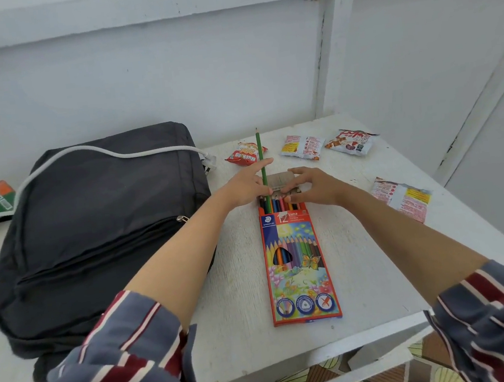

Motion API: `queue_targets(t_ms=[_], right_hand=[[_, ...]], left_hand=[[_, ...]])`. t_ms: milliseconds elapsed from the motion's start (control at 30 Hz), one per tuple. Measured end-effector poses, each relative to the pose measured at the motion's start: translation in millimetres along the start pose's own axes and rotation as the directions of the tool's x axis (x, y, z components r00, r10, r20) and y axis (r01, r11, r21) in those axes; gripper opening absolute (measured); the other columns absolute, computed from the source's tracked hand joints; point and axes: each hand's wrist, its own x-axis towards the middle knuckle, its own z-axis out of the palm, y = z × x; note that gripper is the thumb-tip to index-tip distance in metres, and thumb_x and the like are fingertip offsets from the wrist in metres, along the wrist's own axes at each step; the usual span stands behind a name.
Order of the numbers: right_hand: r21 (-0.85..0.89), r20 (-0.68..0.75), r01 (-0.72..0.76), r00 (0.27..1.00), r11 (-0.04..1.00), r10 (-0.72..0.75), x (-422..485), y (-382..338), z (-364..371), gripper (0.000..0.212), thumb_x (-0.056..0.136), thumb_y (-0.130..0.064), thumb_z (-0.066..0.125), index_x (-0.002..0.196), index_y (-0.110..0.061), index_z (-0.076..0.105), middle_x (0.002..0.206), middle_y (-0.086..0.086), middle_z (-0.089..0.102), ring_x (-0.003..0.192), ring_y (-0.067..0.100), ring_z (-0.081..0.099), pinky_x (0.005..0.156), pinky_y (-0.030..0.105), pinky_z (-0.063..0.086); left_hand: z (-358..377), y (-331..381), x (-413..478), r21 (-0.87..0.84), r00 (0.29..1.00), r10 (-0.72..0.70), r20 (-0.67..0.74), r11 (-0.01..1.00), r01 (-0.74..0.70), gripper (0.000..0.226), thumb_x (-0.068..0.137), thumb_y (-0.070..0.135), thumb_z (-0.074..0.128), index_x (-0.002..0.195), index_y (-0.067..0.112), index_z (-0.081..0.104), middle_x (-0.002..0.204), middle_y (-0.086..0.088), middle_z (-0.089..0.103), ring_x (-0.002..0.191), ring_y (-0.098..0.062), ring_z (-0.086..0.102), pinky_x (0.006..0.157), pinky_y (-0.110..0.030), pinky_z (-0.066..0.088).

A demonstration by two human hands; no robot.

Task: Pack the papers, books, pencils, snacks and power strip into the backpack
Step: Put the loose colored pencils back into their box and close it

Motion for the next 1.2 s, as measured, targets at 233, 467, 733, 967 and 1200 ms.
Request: queue_targets(t_ms=[233,467,733,967,1200], right_hand=[[0.044,-0.033,-0.008,0.999,0.999,0.009,-1,-4,-1,0.028,0.082,-0.024,0.069,0.109,-0.029,0.067,0.147,0.004,0.034,0.133,0.022,0.034,0.11,0.045,0.028],[0.021,-0.025,-0.021,0.999,1.0,0.022,-2,-2,-2,0.041,0.078,-0.016,0.073,0.116,-0.028,0.064,0.147,0.004,0.033,0.131,0.023,0.036,0.108,0.049,0.031],[0.015,-0.018,-0.026,0.999,1.0,0.027,0,0,-3,0.04,0.078,-0.017,0.073,0.114,-0.03,0.064,0.147,0.003,0.033,0.131,0.023,0.035,0.109,0.052,0.029],[-0.012,-0.01,-0.028,1.0,1.0,0.028,-1,0,-2,0.039,0.081,-0.02,0.071,0.117,-0.029,0.062,0.148,0.002,0.032,0.134,0.023,0.032,0.11,0.054,0.026],[0.01,-0.024,-0.022,0.999,1.0,0.022,-5,-1,1,0.037,0.08,-0.033,0.07,0.116,-0.029,0.064,0.147,0.005,0.036,0.133,0.024,0.034,0.109,0.052,0.029]], left_hand=[[6,-7,11,0.024,0.988,0.094,-0.121,0.995,-0.092,0.072,0.088,0.003,0.059,0.147,0.025,0.024,0.077,-0.015,0.05,0.078,-0.019,0.05,0.064,-0.006,0.041],[9,-6,11,0.047,0.994,0.043,-0.101,0.998,-0.039,0.071,0.085,0.001,0.063,0.145,0.02,0.029,0.074,-0.003,0.054,0.069,-0.012,0.053,0.063,-0.01,0.045],[6,4,4,0.265,0.999,-0.009,0.049,0.964,-0.004,0.076,0.081,0.015,0.07,0.146,0.013,0.029,0.13,-0.015,0.052,0.111,-0.026,0.054,0.09,-0.028,0.041],[5,-4,9,0.215,0.971,-0.01,-0.238,0.975,0.063,0.067,0.094,0.025,0.053,0.149,0.022,0.015,0.13,-0.02,0.052,0.103,-0.026,0.055,0.087,-0.029,0.04],[15,-6,11,0.156,0.976,-0.029,-0.214,0.986,0.064,0.059,0.089,0.016,0.061,0.142,0.015,0.036,0.135,-0.013,0.046,0.121,-0.023,0.046,0.085,-0.021,0.034]])
